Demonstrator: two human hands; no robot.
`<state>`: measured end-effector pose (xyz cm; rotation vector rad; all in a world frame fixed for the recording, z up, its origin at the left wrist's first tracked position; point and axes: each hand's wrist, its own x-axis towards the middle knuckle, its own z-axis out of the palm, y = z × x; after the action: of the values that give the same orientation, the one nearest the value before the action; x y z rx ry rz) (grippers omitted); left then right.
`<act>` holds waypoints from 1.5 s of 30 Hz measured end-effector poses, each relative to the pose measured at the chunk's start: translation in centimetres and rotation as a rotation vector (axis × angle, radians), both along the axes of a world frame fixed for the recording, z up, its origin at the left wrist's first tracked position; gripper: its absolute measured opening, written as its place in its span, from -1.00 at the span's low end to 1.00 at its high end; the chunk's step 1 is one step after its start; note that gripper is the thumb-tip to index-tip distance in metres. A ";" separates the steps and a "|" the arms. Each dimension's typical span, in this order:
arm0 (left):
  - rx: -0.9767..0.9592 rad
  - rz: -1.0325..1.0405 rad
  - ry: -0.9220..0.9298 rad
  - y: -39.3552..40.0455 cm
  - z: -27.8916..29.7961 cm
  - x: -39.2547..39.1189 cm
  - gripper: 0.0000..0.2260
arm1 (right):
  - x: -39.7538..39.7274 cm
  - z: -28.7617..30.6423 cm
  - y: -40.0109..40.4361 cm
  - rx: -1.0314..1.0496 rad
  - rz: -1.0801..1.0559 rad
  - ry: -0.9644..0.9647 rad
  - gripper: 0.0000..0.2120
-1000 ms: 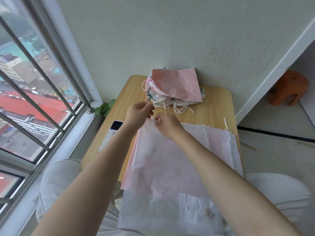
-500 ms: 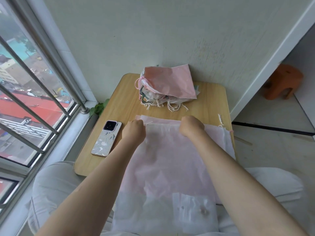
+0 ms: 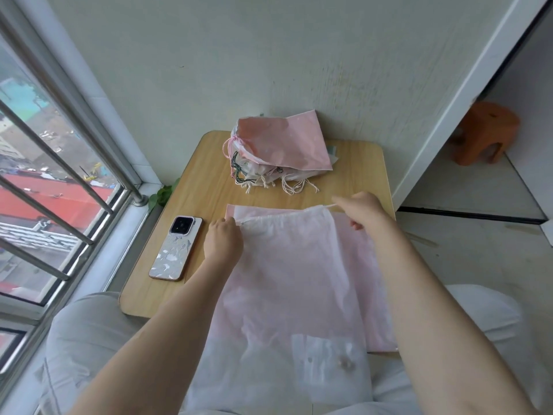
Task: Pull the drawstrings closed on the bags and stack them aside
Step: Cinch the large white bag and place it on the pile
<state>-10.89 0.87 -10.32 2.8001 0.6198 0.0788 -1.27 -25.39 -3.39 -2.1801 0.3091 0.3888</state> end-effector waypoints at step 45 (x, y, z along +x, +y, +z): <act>-1.428 0.884 -0.374 4.1 2.7 -3.2 -0.77 | -3.1 -2.7 0.1 0.196 -0.165 0.006 -0.69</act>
<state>-14.14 4.98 -7.58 1.0105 1.1283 0.2104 -4.42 -25.32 -6.12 -1.9464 0.4328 0.3194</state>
